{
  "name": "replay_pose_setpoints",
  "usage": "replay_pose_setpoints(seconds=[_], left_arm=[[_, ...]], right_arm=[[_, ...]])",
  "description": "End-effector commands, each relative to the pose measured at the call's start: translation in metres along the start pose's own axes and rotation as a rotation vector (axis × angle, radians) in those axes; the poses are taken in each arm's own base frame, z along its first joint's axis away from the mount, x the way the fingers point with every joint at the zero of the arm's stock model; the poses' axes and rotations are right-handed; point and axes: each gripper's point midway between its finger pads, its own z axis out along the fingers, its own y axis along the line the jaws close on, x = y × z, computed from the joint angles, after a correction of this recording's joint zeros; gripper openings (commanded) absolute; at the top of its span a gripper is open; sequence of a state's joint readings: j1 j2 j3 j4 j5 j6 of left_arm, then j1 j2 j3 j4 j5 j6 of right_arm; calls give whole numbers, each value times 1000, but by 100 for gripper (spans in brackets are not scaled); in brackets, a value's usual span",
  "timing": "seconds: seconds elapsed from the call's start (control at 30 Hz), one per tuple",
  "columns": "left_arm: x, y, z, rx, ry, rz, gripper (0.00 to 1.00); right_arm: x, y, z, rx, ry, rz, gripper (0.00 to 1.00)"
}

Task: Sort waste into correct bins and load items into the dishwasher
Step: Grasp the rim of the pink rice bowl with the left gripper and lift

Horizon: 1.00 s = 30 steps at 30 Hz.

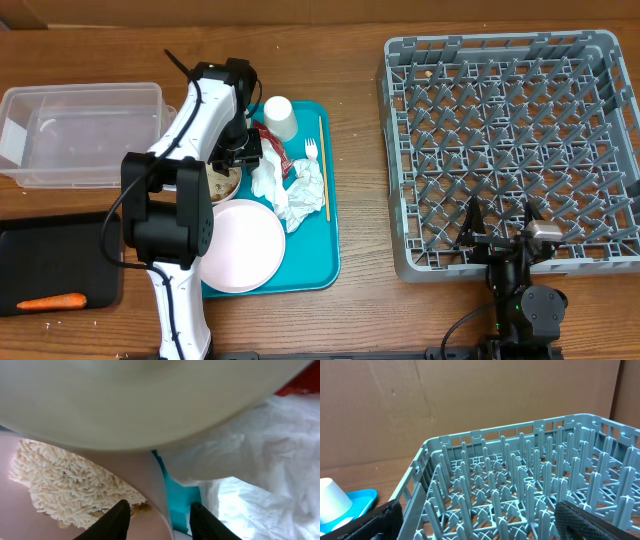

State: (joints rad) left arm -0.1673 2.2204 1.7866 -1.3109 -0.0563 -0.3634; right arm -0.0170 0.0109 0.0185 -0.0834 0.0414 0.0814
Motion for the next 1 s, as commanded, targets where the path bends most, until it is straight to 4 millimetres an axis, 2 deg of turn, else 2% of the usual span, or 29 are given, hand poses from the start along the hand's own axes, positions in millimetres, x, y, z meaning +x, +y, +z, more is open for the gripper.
replay_pose_setpoints(seconds=[0.0,0.07,0.2,0.27,0.5,0.63,0.73,0.8,0.97], left_arm=[[-1,-10,-1,12,-4,14,39],[0,-10,-1,11,-4,15,35],[-1,-10,0,12,-5,15,35],[0,-10,0,10,-1,15,23],[3,-9,0,6,9,16,22],[3,-9,0,6,9,16,12],[3,-9,0,6,9,16,9],[3,-9,0,6,9,16,4],[2,-9,0,6,9,15,4]], right_arm=[[3,0,0,3,-1,-3,100],[3,0,0,3,-1,-3,100],[3,0,0,3,-1,-3,100],[3,0,0,3,-1,-3,100],[3,0,0,3,-1,-3,100],[3,0,0,3,-1,-3,100],[3,0,0,3,-1,-3,100],[3,0,0,3,-1,-3,100],[3,0,0,3,-1,-3,100]])
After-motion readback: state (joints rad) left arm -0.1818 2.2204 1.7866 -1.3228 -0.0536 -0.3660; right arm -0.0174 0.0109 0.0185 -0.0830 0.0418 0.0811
